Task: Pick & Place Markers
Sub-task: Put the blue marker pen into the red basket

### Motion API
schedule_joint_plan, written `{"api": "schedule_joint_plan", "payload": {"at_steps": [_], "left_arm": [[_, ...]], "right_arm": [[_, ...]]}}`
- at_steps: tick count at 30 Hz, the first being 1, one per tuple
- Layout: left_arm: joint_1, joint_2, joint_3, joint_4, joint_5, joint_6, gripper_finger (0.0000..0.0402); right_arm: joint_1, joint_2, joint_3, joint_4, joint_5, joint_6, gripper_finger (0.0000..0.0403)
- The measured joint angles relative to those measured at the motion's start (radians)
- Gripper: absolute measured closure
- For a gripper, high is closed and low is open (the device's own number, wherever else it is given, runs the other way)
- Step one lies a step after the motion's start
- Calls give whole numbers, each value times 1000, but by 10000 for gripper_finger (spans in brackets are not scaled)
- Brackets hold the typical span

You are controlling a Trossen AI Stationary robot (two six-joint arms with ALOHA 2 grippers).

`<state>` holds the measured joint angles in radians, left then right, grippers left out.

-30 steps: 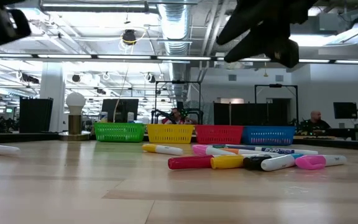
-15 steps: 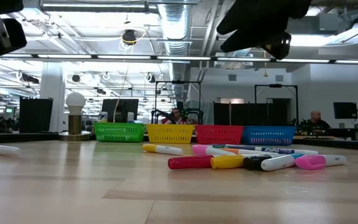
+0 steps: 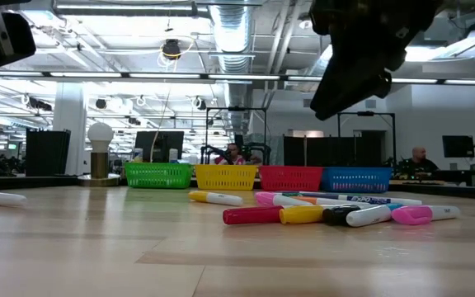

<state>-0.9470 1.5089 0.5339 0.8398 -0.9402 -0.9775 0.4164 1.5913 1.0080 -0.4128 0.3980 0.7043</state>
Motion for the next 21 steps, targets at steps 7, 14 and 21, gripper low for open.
{"api": "schedule_joint_plan", "payload": {"at_steps": [7, 14, 21], "left_arm": [[0, 0, 0, 22, -2, 0, 298], [5, 0, 0, 26, -2, 0, 298], [6, 0, 0, 33, -2, 0, 298]], "right_arm": [[21, 0, 0, 28, 18, -7, 276], [143, -9, 0, 172, 330, -62, 276], [191, -19, 0, 22, 349, -49, 276]]}}
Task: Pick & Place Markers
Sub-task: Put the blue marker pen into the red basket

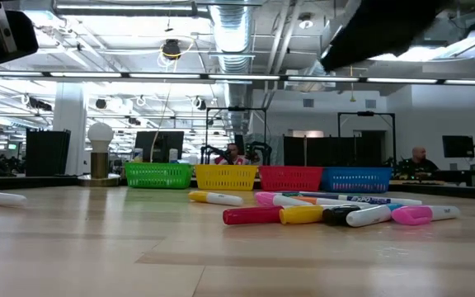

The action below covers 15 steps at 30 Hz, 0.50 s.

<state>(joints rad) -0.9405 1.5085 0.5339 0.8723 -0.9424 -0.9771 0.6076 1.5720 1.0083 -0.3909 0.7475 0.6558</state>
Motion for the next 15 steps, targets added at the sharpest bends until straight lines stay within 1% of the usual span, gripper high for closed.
{"api": "schedule_joint_plan", "payload": {"at_steps": [4, 6, 8, 10, 12, 13, 15], "left_arm": [[0, 0, 0, 2, 0, 0, 298], [0, 0, 0, 4, 0, 0, 298], [0, 0, 0, 4, 0, 0, 298], [0, 0, 0, 4, 0, 0, 298], [-1, 0, 0, 7, 0, 0, 298], [-1, 0, 0, 9, 0, 0, 298], [-1, 0, 2, 11, 0, 0, 298]], "right_arm": [[-15, 15, 0, -94, -255, 112, 276], [-14, 23, -3, -110, -327, 122, 276], [-7, 37, 1, -68, -331, 122, 276], [10, 50, -2, -72, -304, 122, 276], [18, 77, -1, -61, -305, 123, 276], [22, 92, -1, -68, -315, 123, 276], [29, 130, -1, -61, -378, 113, 276]]}}
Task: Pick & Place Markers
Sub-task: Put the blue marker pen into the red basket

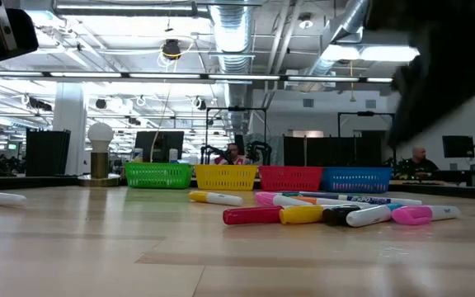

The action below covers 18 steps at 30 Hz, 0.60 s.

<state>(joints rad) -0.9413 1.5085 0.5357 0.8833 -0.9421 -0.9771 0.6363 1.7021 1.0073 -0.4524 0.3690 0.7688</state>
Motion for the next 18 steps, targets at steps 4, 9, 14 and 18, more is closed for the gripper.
{"api": "schedule_joint_plan", "payload": {"at_steps": [4, 9, 14, 18], "left_arm": [[-1, 0, 1, 1, 1, 2, 298], [0, 0, 1, 0, 3, 3, 298], [-1, 0, 1, 0, 4, 7, 298], [-1, 0, 8, 0, 3, 76, 298]], "right_arm": [[3, 75, 0, 10, -138, -13, 276], [2, 121, 11, 51, -184, -9, 276], [2, 105, 31, 73, -184, -24, 276], [-6, 94, 65, 103, -180, -44, 276]]}}
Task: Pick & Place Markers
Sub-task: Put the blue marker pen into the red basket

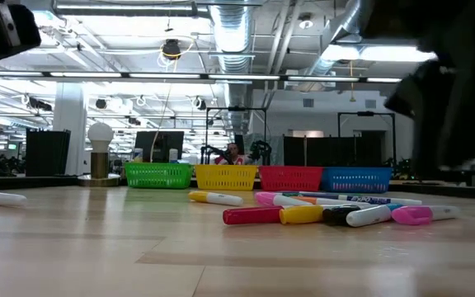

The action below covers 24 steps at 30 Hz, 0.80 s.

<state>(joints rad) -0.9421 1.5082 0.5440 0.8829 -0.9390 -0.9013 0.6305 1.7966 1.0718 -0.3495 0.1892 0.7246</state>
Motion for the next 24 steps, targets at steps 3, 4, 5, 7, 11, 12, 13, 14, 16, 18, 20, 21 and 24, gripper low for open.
{"api": "schedule_joint_plan", "payload": {"at_steps": [3, 4, 5, 7, 11, 12, 13, 14, 16, 18, 20, 21, 24], "left_arm": [[6, -1, 27, 13, 0, 136, 298], [10, -4, 39, 23, 1, 197, 298], [14, -13, 51, 28, 2, 265, 298], [25, -40, 78, 39, 8, 405, 298], [36, -154, 107, 39, 70, 691, 298], [36, -192, 108, 39, 79, 749, 298], [35, -230, 108, 38, 78, 799, 298], [35, -266, 108, 36, 78, 838, 298], [32, -332, 100, 29, 61, 896, 298], [28, -378, 80, 15, 33, 925, 298], [27, -407, 51, -26, 1, 919, 298], [26, -413, 34, -49, -8, 896, 298], [24, -401, -32, -59, -11, 752, 298]], "right_arm": [[-21, 0, 46, 54, 41, -21, 276], [-30, 0, 64, 74, 48, -48, 276], [-40, 0, 85, 100, 50, -88, 276], [-63, -1, 130, 141, 51, -181, 276], [-113, -1, 250, 147, 49, -364, 276], [-125, -1, 282, 140, 50, -407, 276], [-136, -2, 313, 126, 50, -447, 276], [-146, -2, 342, 110, 50, -484, 276], [-170, -2, 392, 58, 50, -539, 276], [-192, -2, 420, -2, 50, -565, 276], [-214, -2, 428, -63, 49, -564, 276], [-225, -2, 428, -97, 49, -548, 276], [-248, 0, 429, -232, 49, -484, 276]]}}
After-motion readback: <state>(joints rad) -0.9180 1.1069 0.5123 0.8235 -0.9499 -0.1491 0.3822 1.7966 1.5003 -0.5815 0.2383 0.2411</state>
